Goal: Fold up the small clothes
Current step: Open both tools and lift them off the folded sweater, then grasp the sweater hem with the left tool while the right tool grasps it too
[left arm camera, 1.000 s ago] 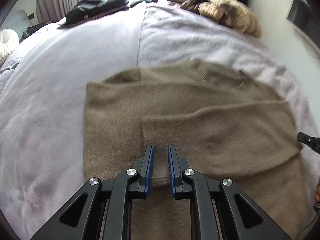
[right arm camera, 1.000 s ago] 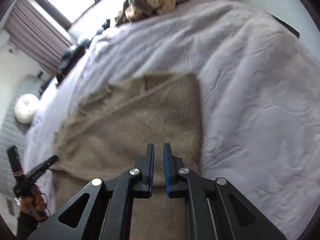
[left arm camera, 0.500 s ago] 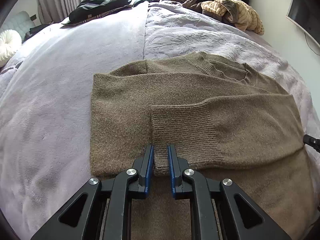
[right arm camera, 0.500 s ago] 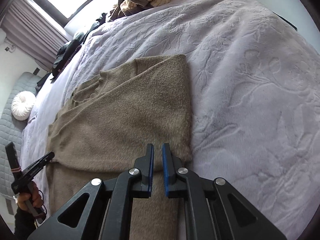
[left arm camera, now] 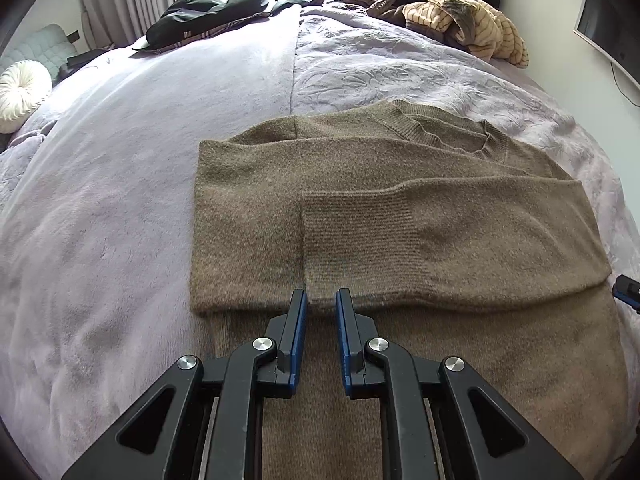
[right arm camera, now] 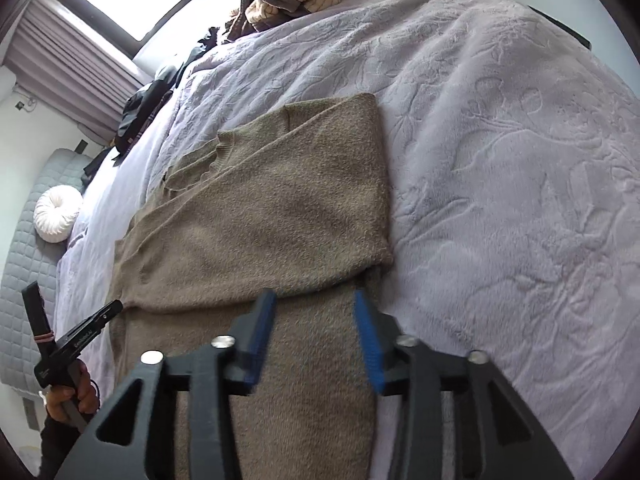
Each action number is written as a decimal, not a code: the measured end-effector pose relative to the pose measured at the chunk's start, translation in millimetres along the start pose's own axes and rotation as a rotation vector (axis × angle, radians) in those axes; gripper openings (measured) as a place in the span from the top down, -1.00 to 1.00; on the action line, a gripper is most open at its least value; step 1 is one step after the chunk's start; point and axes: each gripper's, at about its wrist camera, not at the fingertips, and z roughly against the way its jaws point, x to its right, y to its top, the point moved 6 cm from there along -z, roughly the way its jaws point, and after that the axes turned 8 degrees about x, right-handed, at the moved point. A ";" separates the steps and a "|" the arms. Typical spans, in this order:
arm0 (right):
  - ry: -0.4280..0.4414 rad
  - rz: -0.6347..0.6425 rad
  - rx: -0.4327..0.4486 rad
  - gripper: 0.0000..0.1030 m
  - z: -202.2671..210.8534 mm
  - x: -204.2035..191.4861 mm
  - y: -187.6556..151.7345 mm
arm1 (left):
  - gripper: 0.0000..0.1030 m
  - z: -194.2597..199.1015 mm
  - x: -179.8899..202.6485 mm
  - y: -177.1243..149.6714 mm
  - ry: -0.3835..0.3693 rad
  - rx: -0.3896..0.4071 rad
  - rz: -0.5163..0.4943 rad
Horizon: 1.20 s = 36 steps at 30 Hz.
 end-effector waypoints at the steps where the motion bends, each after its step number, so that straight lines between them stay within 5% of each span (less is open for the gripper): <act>1: 0.002 0.004 -0.001 0.04 0.0 -1.0 0.5 | 0.45 0.7 -0.3 -1.9 0.006 -0.003 -0.002; 2: 0.004 0.008 -0.001 0.03 0.9 -2.0 0.0 | -0.37 1.8 -0.6 -3.1 0.011 -0.002 -0.001; 4: 0.008 0.011 -0.004 -0.03 2.6 -4.7 -2.6 | -1.00 9.8 -2.7 -3.8 0.040 0.034 0.003; 9: 0.013 0.017 -0.016 -0.11 4.5 -10.0 -10.6 | -1.00 20.8 -0.1 -9.1 0.047 0.047 -0.027; 16: 0.033 0.033 -0.025 -0.47 16.2 -21.2 -23.5 | -1.00 30.6 -5.8 -24.3 0.047 0.024 -0.004; 36: 0.125 -0.032 -0.036 -0.48 68.2 -21.8 -84.8 | -1.00 111.0 -37.3 -112.4 -0.011 0.018 -0.012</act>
